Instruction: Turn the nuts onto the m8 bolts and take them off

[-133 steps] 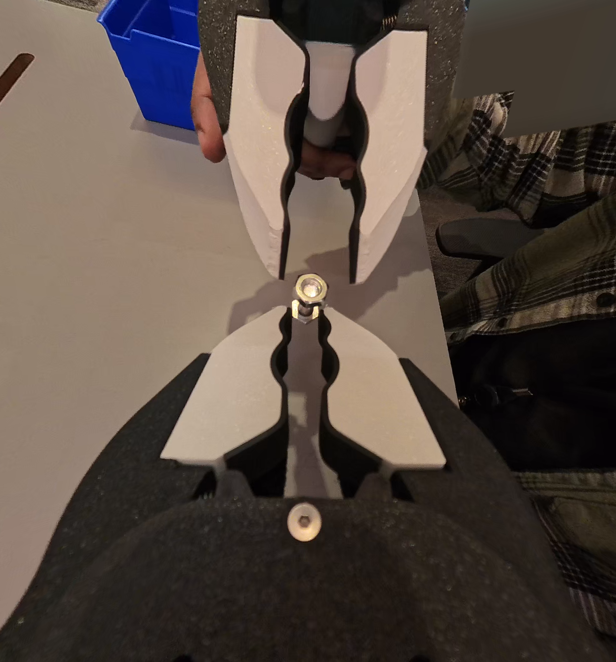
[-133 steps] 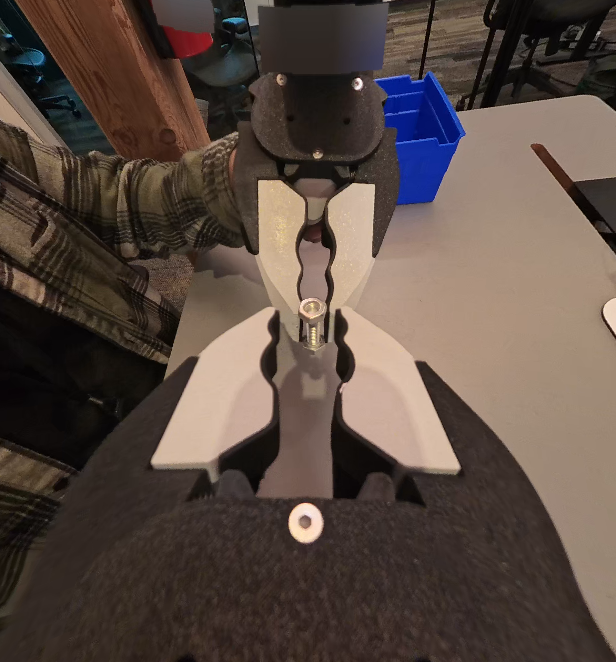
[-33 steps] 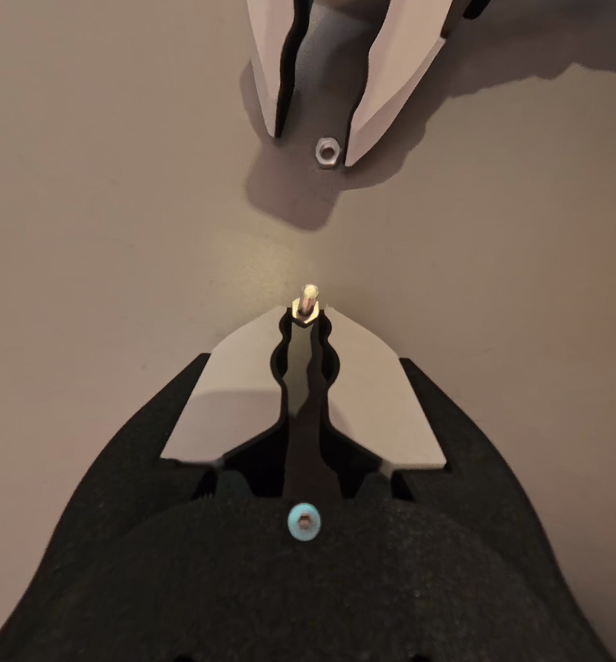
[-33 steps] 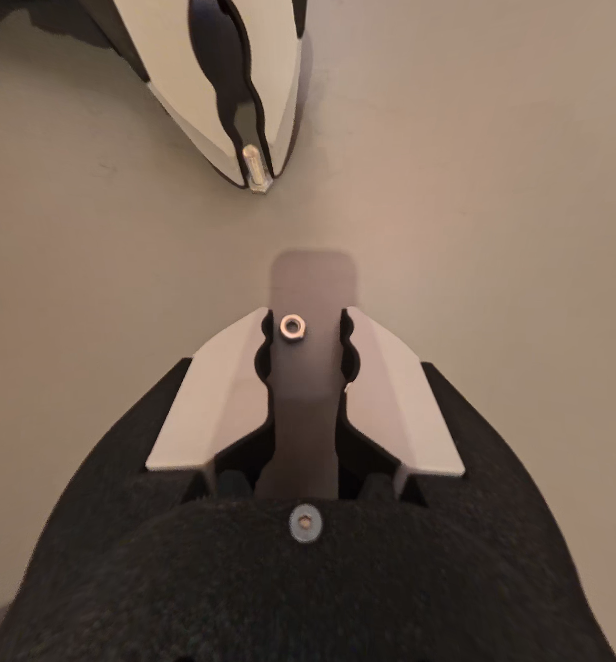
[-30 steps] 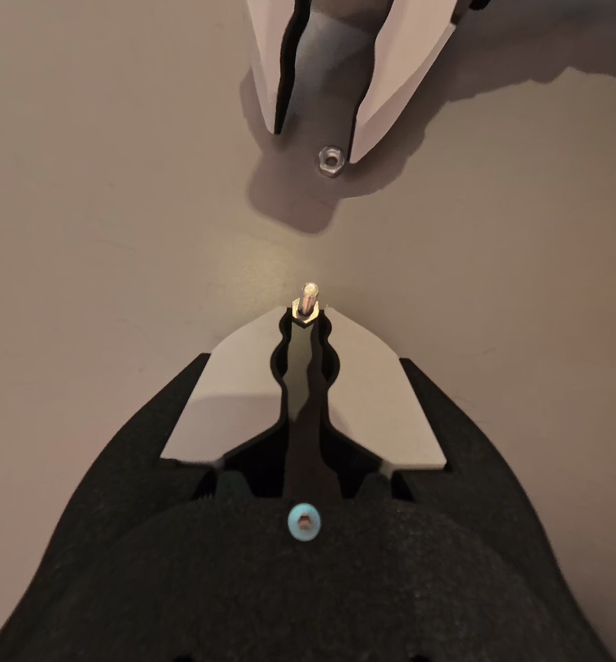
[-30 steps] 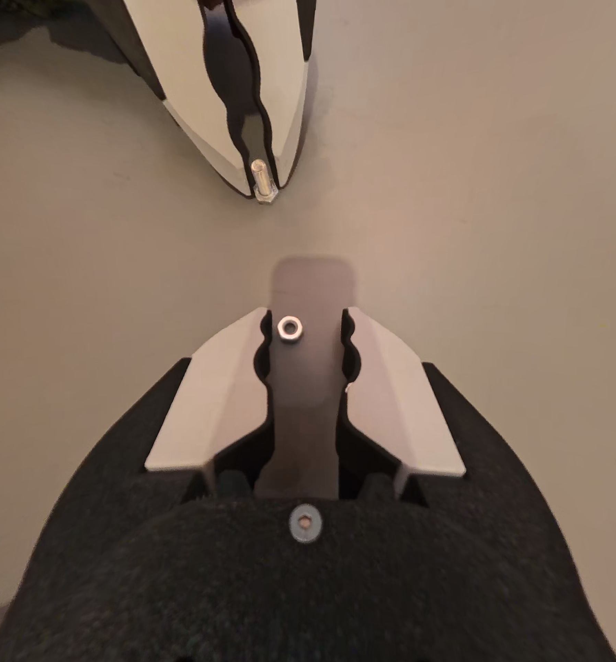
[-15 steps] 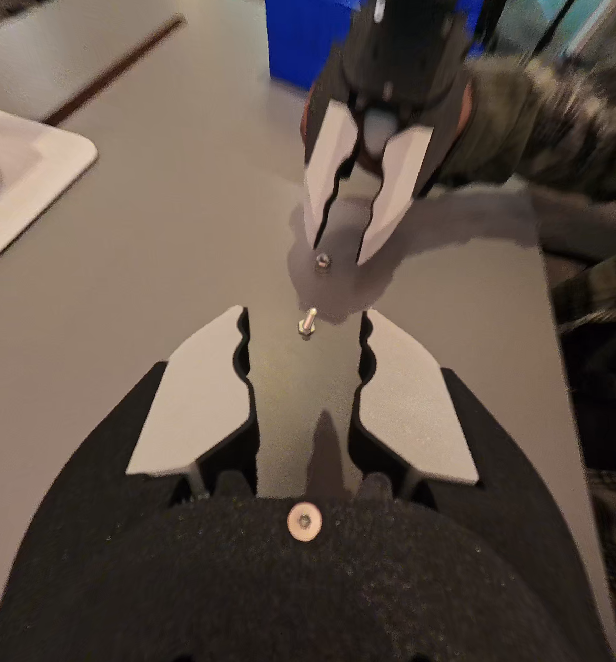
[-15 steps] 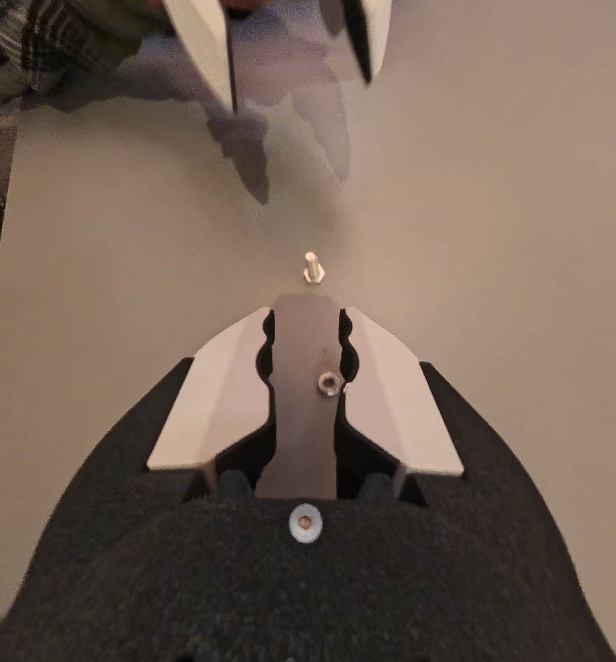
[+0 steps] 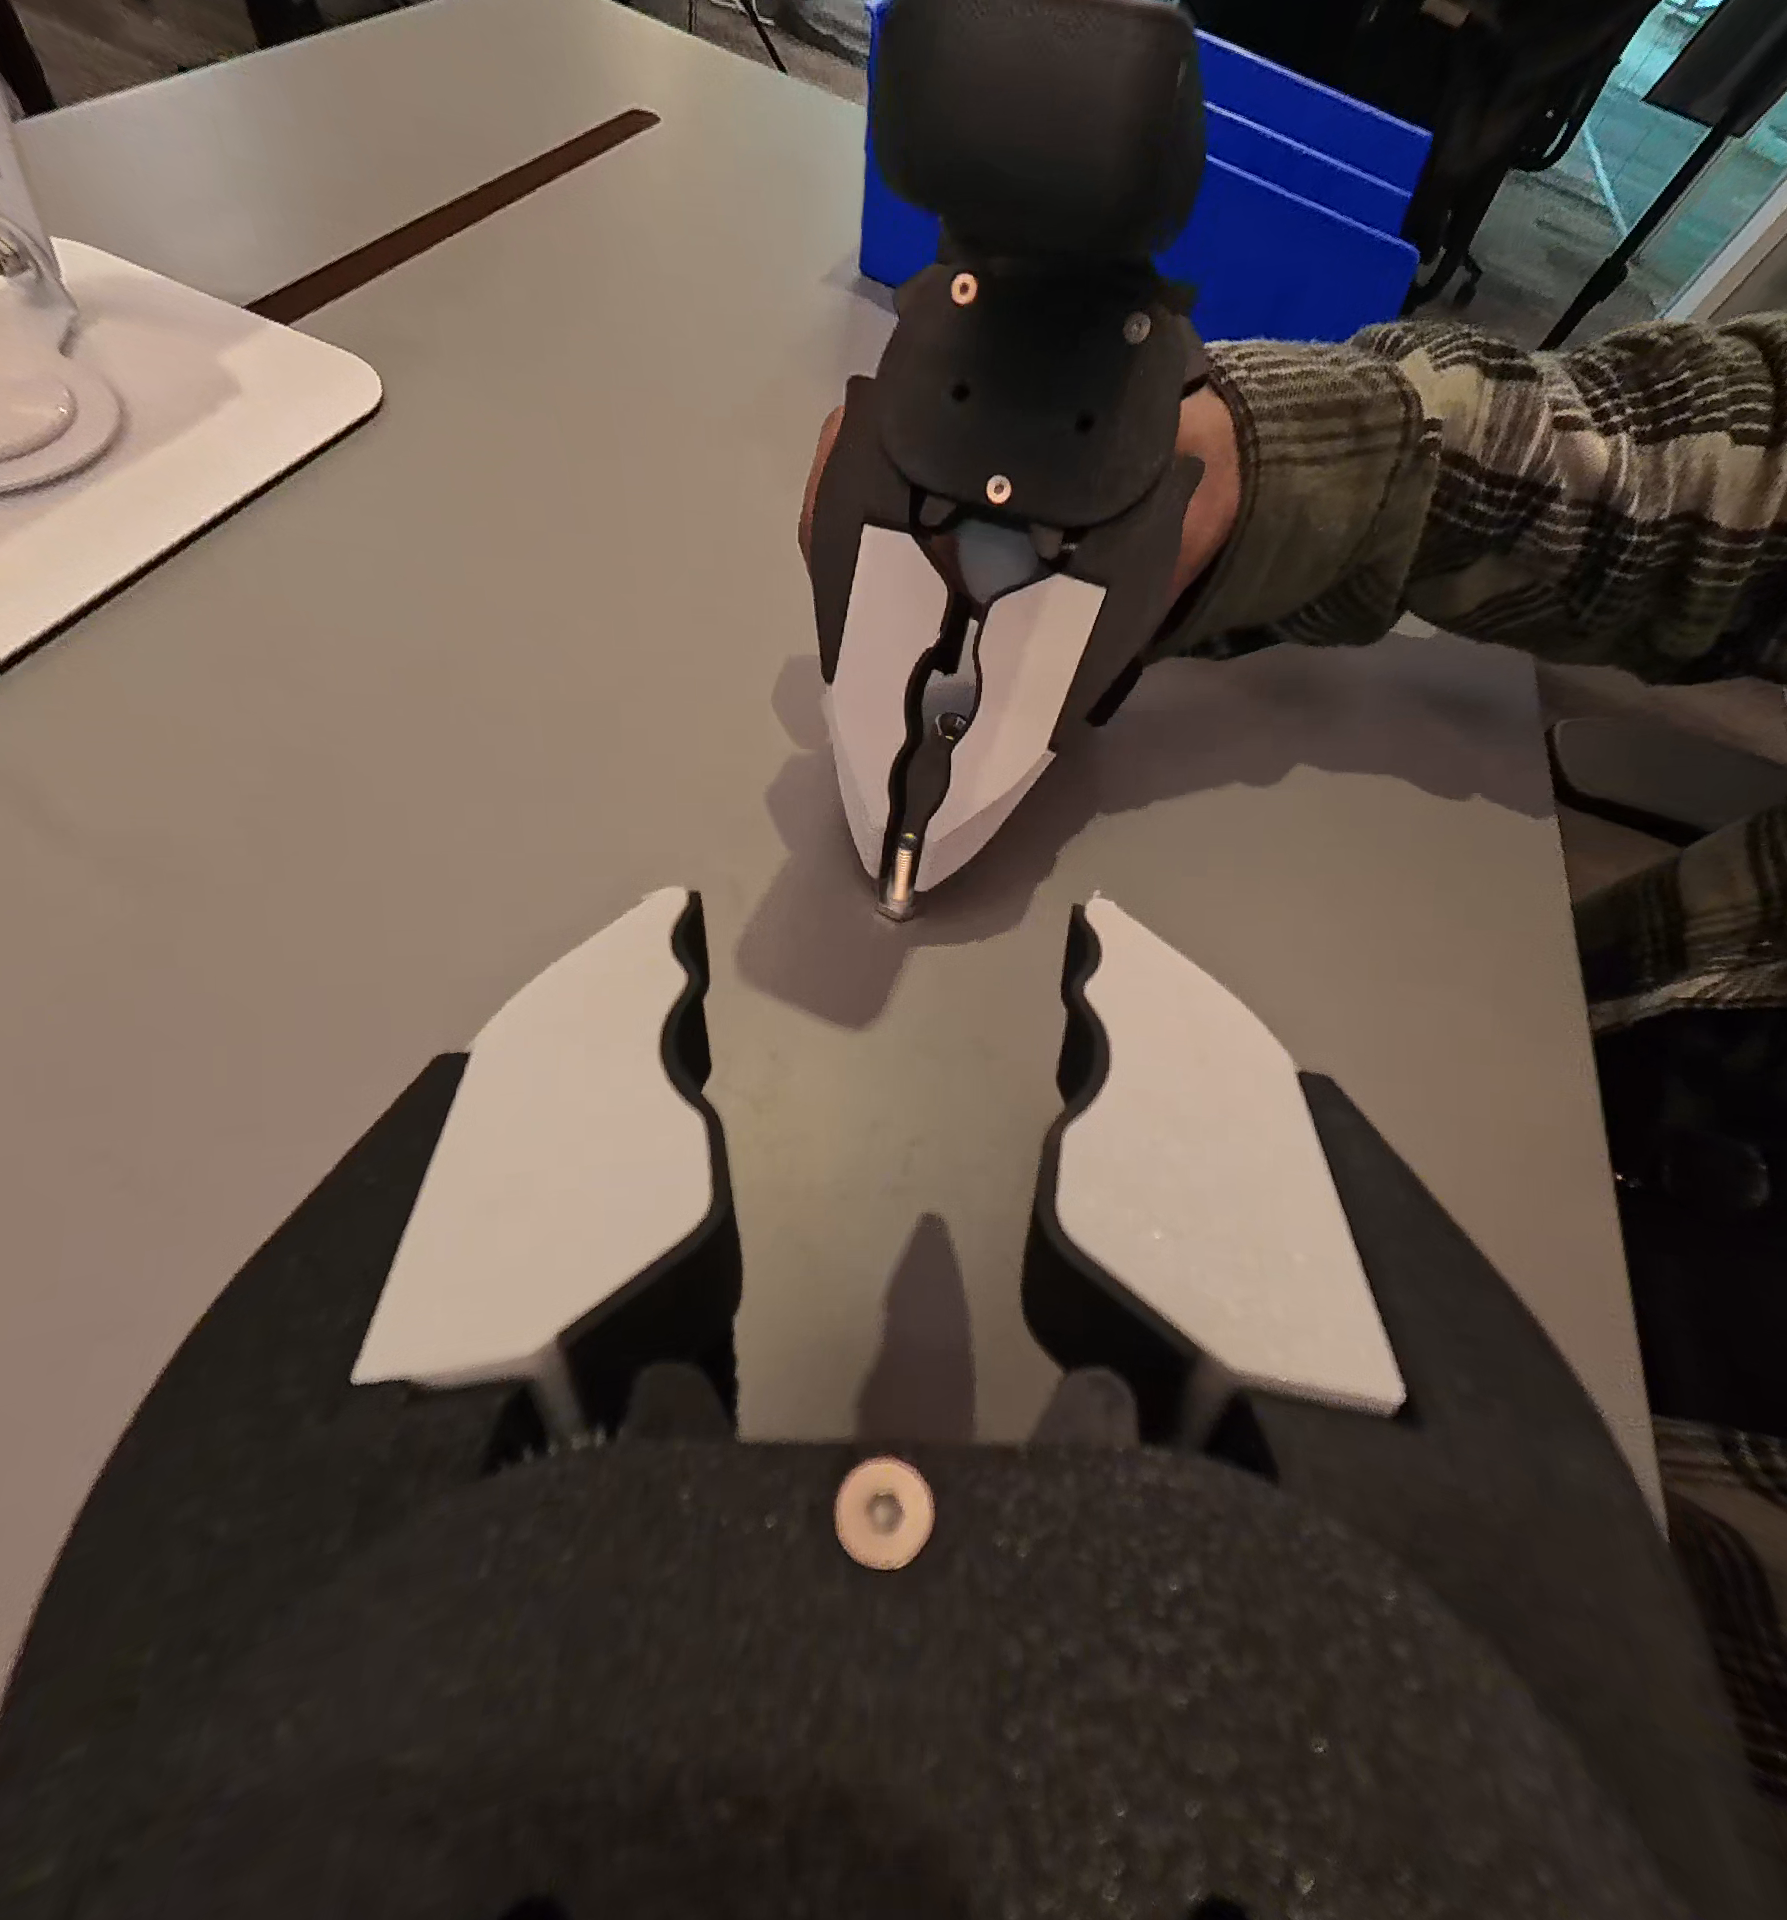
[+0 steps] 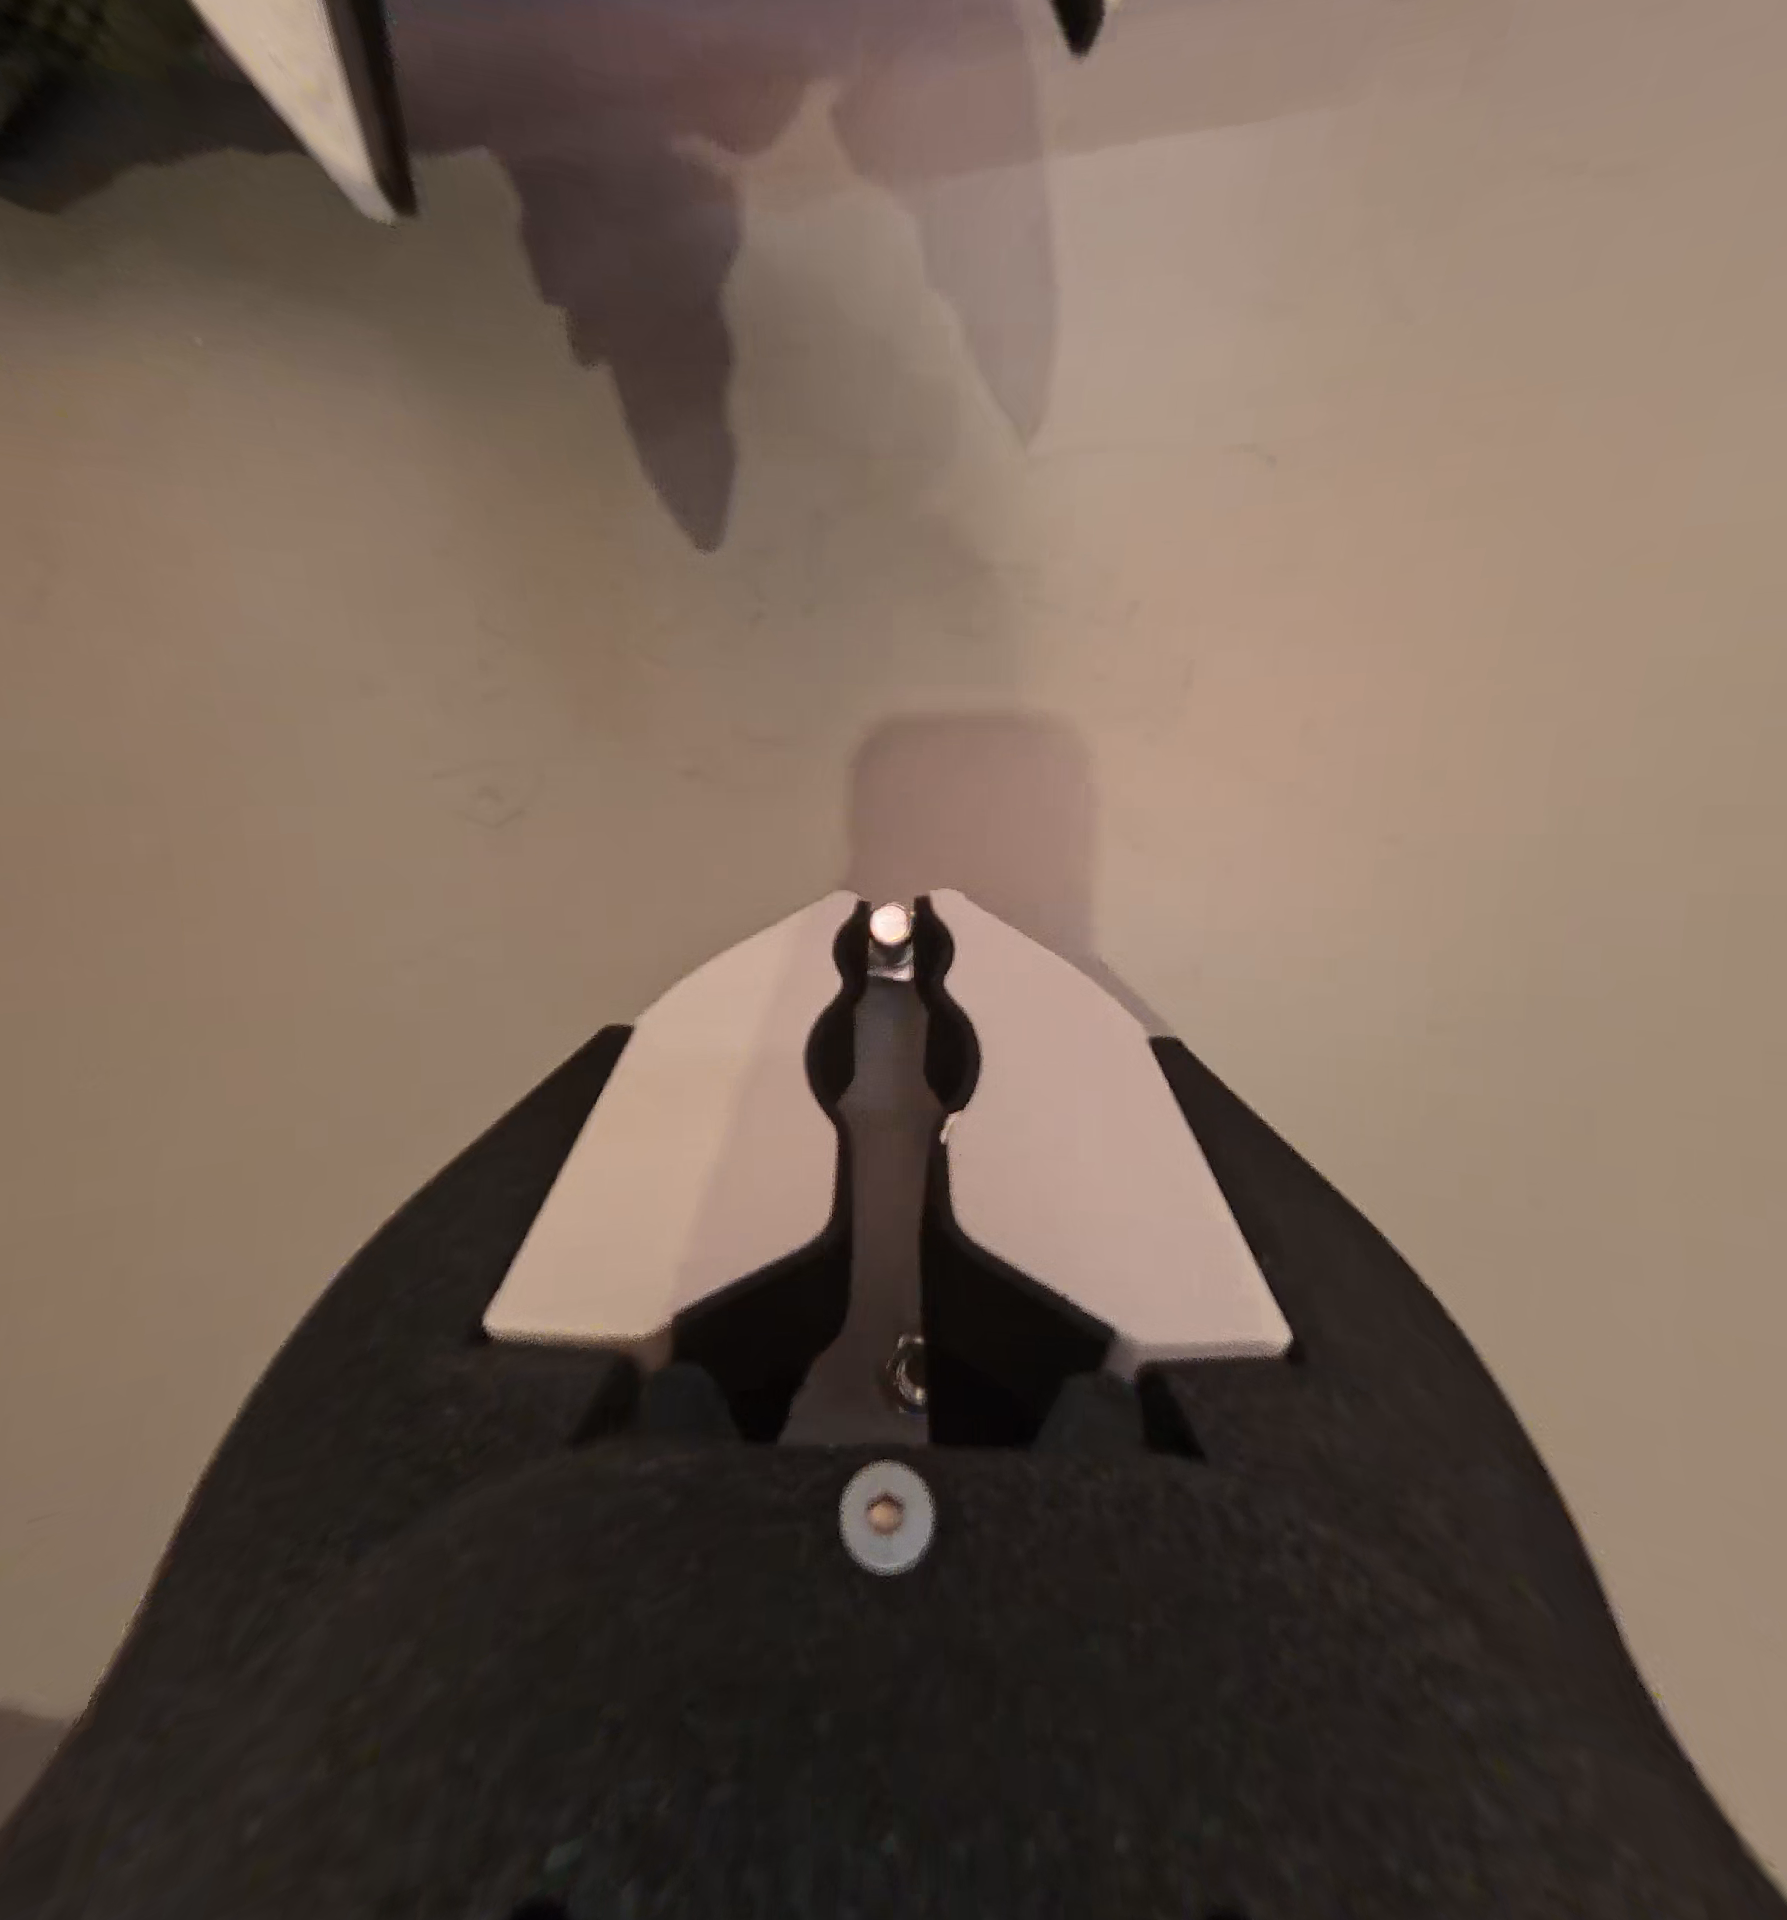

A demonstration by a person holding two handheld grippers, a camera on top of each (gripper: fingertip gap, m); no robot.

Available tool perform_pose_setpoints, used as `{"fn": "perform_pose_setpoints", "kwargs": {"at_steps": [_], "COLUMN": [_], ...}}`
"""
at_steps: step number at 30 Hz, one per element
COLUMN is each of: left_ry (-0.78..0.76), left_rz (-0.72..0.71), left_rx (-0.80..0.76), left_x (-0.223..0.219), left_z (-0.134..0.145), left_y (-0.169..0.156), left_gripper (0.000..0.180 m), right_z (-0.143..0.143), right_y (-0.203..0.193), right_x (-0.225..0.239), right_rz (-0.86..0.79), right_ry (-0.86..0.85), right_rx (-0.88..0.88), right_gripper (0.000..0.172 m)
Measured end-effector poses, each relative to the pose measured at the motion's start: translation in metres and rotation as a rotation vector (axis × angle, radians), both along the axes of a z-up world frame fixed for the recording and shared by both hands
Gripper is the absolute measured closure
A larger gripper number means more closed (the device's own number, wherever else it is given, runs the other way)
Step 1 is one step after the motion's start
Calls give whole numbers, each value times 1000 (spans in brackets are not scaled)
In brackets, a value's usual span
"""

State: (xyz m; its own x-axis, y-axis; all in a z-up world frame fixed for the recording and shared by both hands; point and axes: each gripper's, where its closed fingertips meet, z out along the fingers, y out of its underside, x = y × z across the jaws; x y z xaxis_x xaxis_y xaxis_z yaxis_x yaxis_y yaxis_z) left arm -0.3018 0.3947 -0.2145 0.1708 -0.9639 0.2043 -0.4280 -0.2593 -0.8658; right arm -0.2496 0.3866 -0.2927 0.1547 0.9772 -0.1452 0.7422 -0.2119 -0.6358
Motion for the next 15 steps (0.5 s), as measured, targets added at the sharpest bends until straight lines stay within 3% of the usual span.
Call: {"fn": "perform_pose_setpoints", "kwargs": {"at_steps": [1,4,10,15], "left_ry": [-4,-28,-127,-199], "left_rz": [-8,-46,-131,-164], "left_rx": [-2,-22,-80,-76], "left_x": [2,14,53,73], "left_z": [-2,-7,-5,12], "left_y": [0,-2,-7,-10], "left_gripper": [115,115,119,124], "right_z": [0,20,101,122], "right_y": [1,5,7,4], "right_x": [1,3,9,11], "right_rz": [-4,-30,11,43], "right_ry": [-1,67,149,123], "right_rx": [2,-29,-14,-1], "right_gripper": [164,164,164,164]}}
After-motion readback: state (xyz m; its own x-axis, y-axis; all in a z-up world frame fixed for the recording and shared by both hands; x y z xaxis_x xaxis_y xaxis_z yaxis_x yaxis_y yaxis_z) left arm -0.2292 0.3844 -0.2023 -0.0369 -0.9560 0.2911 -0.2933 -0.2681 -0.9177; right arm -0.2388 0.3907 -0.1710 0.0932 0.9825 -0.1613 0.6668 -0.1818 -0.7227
